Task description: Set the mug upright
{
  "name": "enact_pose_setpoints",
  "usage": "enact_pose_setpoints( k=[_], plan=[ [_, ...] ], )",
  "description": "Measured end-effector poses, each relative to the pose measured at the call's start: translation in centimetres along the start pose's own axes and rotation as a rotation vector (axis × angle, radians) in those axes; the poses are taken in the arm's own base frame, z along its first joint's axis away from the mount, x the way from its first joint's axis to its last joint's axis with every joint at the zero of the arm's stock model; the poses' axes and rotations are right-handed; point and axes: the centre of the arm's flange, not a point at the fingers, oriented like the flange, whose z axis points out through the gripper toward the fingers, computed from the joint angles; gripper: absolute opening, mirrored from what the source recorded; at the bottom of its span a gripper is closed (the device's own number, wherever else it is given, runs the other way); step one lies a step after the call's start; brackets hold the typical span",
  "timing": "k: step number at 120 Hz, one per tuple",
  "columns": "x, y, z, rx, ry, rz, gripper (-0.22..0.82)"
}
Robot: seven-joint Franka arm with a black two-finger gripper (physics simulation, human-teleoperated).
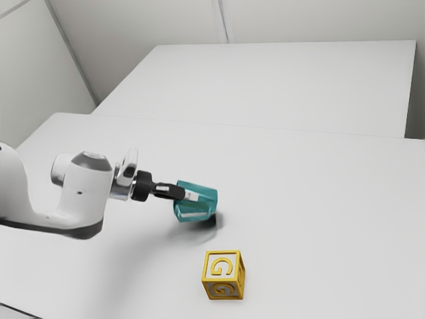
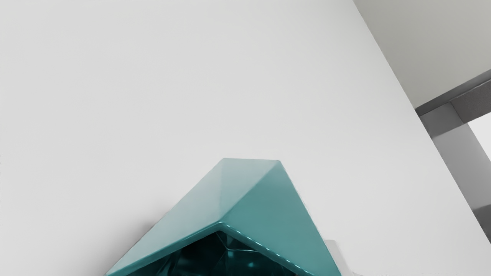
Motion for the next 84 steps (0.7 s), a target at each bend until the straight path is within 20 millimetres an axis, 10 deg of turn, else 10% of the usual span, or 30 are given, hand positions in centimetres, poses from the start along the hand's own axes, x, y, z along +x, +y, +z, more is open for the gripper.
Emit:
enact_pose_setpoints(
  k=[66, 84],
  plan=[
    [11.8, 5.6, -3.8, 0.287, -0.445, 0.386, -0.18],
    [11.9, 5.9, -4.2, 0.396, -0.585, 0.348, -0.18]
  ],
)
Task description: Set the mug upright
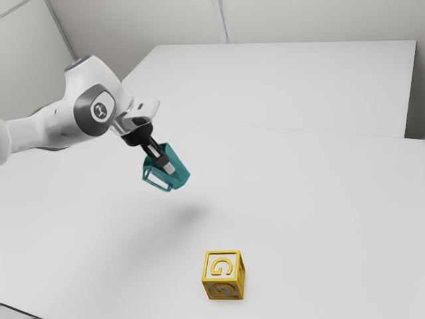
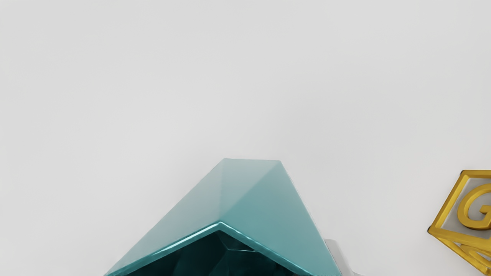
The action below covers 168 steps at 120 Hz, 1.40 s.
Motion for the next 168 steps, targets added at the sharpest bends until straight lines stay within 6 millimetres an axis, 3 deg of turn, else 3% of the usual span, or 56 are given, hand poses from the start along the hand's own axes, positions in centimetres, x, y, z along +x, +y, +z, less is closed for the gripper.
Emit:
enact_pose_setpoints(
  k=[62, 120, 168],
  plan=[
    [-1.3, -0.3, 2.2, 0.208, -0.235, -0.263, -0.18],
    [-3.0, 0.5, 5.4, 0.301, -0.233, -0.476, -0.18],
    [-2.9, 0.2, 7.3, 0.328, -0.2, -0.597, -0.18]
  ],
)
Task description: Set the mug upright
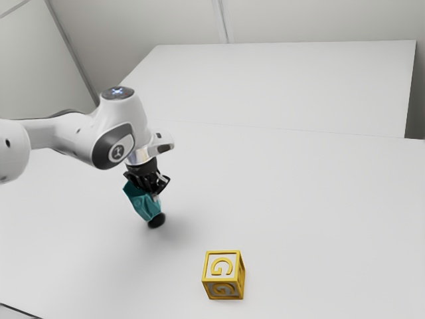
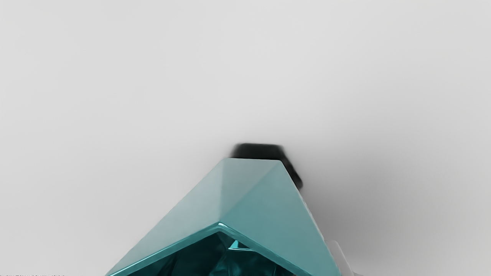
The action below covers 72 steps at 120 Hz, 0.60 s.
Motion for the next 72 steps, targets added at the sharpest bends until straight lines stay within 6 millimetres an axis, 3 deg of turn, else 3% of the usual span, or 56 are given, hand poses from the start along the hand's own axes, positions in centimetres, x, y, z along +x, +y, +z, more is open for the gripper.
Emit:
enact_pose_setpoints(
  k=[72],
  plan=[
    [0.3, 0.9, 3.1, 0.008, -0.051, -0.083, -0.18]
  ],
)
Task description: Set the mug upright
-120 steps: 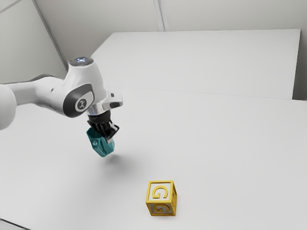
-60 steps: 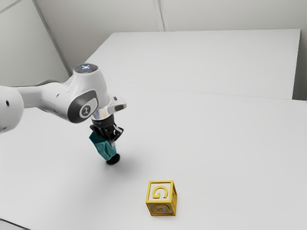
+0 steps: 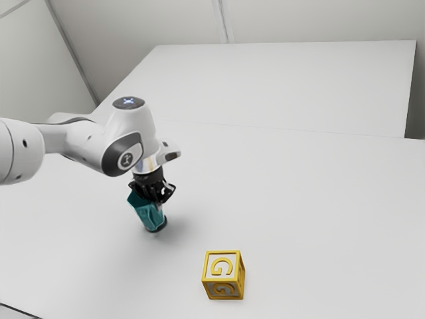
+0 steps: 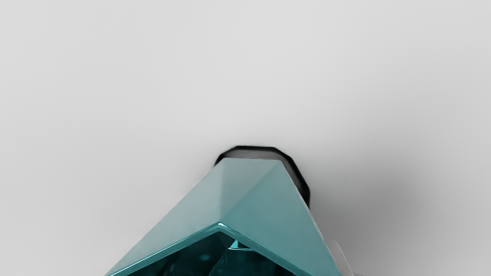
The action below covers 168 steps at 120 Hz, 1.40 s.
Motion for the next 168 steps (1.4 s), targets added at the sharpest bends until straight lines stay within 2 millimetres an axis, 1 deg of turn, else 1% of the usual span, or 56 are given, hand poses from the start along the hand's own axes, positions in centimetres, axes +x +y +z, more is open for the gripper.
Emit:
enact_pose_setpoints(
  k=[34, 53, 61, 65, 79, 87, 95, 103, 124, 153, 161, 168],
  plan=[
    [0.3, 0.3, 1.3, 0.001, -0.012, -0.017, -0.18],
    [0.3, 0.4, 1.4, -0.001, -0.007, -0.024, -0.17],
    [0.4, 0.4, 1.3, -0.004, -0.002, -0.026, -0.12],
    [0.4, 0.4, 1.2, -0.006, 0.001, -0.026, -0.08],
    [0.5, 0.4, 0.7, -0.015, 0.018, -0.028, 0.16],
    [0.5, 0.4, 0.4, -0.019, 0.027, -0.029, 0.28],
    [0.5, 0.4, 0.0, -0.023, 0.035, -0.03, 0.36],
    [0.5, 0.3, -0.5, -0.026, 0.046, -0.03, 0.42],
    [0.5, 0.2, -1.8, -0.032, 0.073, -0.029, 0.51],
    [0.3, -0.2, -4.6, -0.04, 0.116, -0.033, 0.56],
    [0.8, -0.3, -5.8, -0.042, 0.125, -0.037, 0.57],
    [1.3, -0.5, -7.2, -0.043, 0.132, -0.043, 0.57]
  ],
)
